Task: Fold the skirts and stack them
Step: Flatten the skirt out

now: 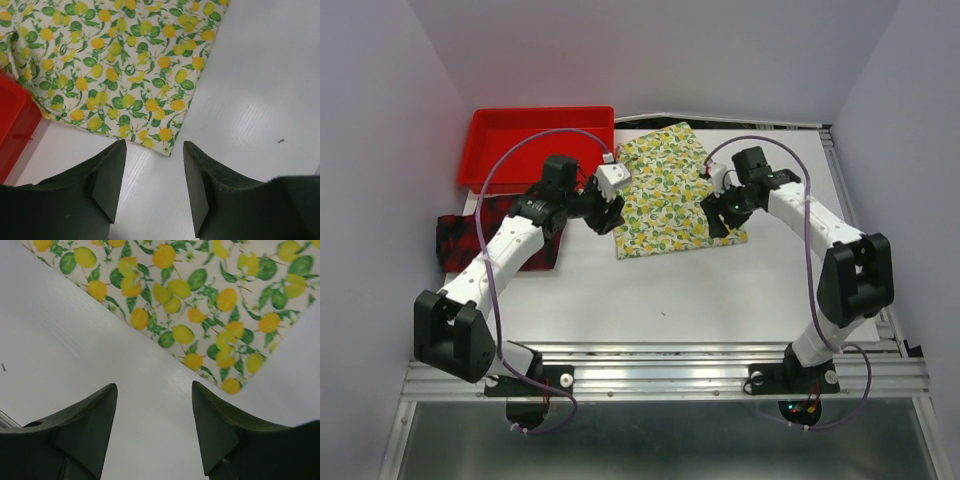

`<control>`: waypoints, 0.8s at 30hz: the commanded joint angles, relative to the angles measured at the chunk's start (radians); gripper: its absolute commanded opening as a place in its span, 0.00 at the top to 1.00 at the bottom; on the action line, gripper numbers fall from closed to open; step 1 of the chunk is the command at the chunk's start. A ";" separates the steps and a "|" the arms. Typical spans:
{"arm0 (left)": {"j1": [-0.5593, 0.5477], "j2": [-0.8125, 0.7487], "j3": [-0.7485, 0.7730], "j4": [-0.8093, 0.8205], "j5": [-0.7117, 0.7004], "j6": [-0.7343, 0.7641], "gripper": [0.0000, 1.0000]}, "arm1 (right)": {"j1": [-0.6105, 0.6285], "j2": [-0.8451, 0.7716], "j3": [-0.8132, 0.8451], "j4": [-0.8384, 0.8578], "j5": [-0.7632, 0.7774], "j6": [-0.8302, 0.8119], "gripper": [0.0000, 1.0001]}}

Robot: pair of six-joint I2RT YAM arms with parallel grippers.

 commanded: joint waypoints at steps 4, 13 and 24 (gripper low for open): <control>0.103 -0.008 0.131 0.065 -0.034 -0.233 0.37 | 0.039 0.217 0.071 0.168 0.145 0.185 0.41; 0.130 -0.025 0.126 0.004 -0.163 -0.200 0.37 | 0.094 0.393 0.093 0.095 0.312 0.058 0.44; 0.154 -0.028 0.089 -0.033 -0.125 -0.112 0.40 | 0.094 0.014 -0.411 -0.104 0.362 -0.376 0.45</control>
